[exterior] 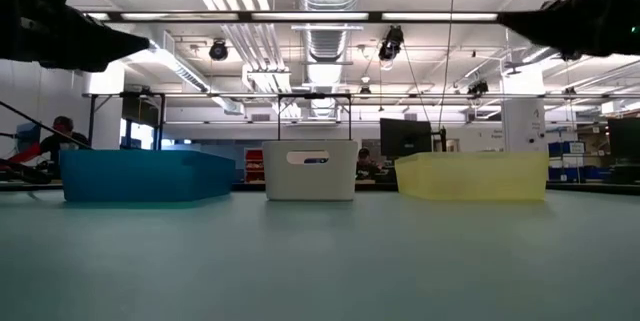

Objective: Sort & place blocks by color
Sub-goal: Return to Home Position

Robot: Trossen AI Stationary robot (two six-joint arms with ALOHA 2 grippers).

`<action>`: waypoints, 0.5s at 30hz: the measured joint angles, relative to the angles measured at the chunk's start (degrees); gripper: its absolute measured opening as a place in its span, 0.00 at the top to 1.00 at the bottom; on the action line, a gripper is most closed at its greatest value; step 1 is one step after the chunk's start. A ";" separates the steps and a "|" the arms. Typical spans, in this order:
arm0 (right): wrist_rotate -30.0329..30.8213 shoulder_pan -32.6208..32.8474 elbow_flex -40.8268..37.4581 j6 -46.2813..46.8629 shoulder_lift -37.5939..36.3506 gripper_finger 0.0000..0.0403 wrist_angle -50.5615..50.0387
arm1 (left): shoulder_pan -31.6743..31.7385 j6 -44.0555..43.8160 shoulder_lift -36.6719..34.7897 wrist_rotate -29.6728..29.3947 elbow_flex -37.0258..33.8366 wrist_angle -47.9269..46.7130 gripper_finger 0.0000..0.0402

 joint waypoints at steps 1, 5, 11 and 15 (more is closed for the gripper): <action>0.05 -0.02 0.01 -0.84 -0.03 0.89 0.57 | 0.00 -0.02 -0.02 -0.08 0.00 0.04 1.00; 1.77 -0.02 0.00 -2.44 0.28 0.90 0.11 | -0.02 0.03 0.05 -0.36 0.00 0.01 1.00; 2.00 0.00 0.07 -2.52 0.97 0.91 -0.09 | 0.00 0.01 0.67 -0.33 0.00 0.05 1.00; 2.01 0.00 0.07 -2.52 1.27 0.91 -0.11 | -0.02 0.01 0.95 -0.31 0.00 0.06 1.00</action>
